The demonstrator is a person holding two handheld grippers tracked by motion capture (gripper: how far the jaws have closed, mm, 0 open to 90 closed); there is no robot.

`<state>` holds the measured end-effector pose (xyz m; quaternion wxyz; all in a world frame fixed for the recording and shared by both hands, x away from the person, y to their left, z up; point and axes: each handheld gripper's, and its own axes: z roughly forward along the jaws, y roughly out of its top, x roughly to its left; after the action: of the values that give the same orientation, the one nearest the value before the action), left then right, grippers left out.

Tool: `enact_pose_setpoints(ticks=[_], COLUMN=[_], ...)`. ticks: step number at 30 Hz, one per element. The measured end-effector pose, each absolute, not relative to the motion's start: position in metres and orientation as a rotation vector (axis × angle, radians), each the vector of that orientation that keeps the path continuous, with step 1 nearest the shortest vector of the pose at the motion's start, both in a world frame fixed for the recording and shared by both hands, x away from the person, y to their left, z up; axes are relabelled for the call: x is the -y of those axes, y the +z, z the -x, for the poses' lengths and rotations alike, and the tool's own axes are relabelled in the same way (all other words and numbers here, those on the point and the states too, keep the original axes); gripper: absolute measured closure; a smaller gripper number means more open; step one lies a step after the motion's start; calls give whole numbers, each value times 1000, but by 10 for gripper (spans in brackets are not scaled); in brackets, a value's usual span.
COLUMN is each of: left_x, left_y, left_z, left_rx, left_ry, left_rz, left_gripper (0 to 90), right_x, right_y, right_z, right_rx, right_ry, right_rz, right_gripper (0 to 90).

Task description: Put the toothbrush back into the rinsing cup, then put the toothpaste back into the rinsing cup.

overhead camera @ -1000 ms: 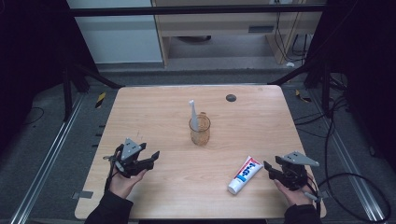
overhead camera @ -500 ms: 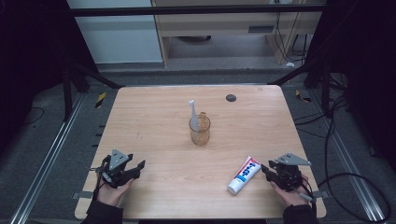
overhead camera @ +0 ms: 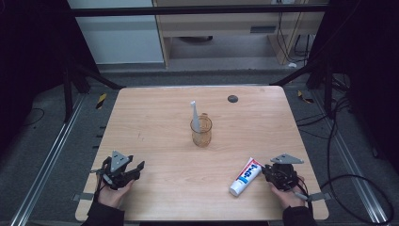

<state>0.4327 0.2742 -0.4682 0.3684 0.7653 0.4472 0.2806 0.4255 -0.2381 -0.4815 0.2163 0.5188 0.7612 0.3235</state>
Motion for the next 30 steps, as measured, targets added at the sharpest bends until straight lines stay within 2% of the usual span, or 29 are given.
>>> enact_pose_setpoints(ticks=[16, 22, 30], left_x=[-272, -274, -273], left_y=[-470, -470, -470], left_z=[-434, -436, -436], left_rx=[-1144, -1150, -1151], left_ry=[739, 723, 728], left_rz=[-2003, -2009, -2015], left_gripper=[456, 481, 445], right_x=[229, 225, 219], right_y=[-486, -487, -488], right_z=[-437, -442, -448], right_rx=[-2133, -2134, -2151], right_ry=[831, 831, 834], right_rz=[-1446, -1456, -1455], right_gripper=[826, 828, 824])
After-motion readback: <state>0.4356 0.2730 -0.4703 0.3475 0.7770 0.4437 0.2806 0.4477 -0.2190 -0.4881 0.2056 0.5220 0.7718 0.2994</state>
